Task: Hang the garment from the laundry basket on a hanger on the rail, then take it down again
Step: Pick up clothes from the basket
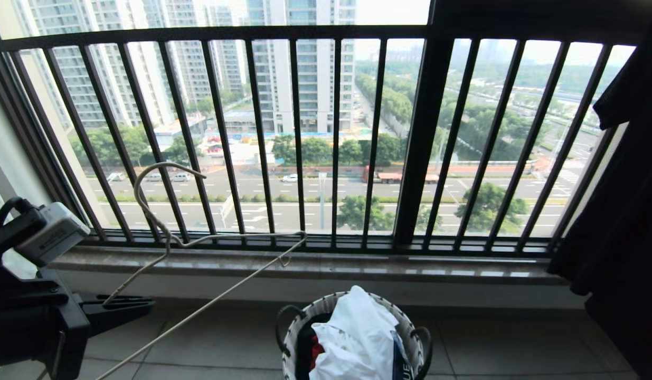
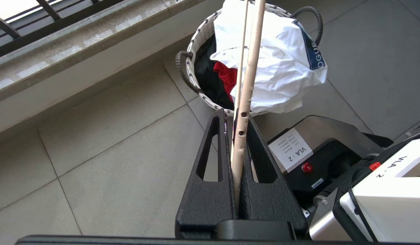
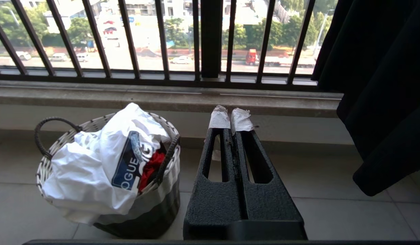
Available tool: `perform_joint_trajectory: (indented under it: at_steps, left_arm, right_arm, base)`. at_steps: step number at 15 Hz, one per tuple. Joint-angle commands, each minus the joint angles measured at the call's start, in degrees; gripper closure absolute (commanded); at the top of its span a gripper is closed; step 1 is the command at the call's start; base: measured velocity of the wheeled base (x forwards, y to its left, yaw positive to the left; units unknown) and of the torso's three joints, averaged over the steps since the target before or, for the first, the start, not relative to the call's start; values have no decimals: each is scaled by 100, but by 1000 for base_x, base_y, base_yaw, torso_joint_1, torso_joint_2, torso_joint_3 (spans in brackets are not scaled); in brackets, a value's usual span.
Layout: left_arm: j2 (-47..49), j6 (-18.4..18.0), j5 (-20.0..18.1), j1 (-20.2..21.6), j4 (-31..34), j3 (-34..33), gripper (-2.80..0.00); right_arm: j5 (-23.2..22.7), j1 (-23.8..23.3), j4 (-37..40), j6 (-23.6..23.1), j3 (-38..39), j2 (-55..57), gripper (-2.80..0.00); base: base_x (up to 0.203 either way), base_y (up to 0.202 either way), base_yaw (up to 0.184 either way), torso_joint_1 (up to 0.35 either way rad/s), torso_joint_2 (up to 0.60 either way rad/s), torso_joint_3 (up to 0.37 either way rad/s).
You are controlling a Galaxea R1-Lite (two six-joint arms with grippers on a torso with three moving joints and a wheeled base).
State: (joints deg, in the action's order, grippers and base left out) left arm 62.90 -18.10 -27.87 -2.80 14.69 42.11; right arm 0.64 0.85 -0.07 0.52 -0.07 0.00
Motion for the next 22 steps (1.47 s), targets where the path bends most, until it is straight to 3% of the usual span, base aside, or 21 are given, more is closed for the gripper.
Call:
perform_joint_trajectory:
  at_steps: [1,7,22]
  left_arm:
    - [11,-9,-17,-1,8,-1,0]
    - [-15,-9,-17,-1,8,17,0]
    - [-67,9,-8,-1,8,-1,0]
  right_arm:
    - [5,3,-1,1,7,9,0]
    - [0,3,-1,1,2,9,0]
    - [-3,3,-1,1,-1,0,0]
  base:
    - [0,0,0,-109,437,335]
    - [0,0,0,-50,368,309]
    - [0,0,0,-1,12,11]
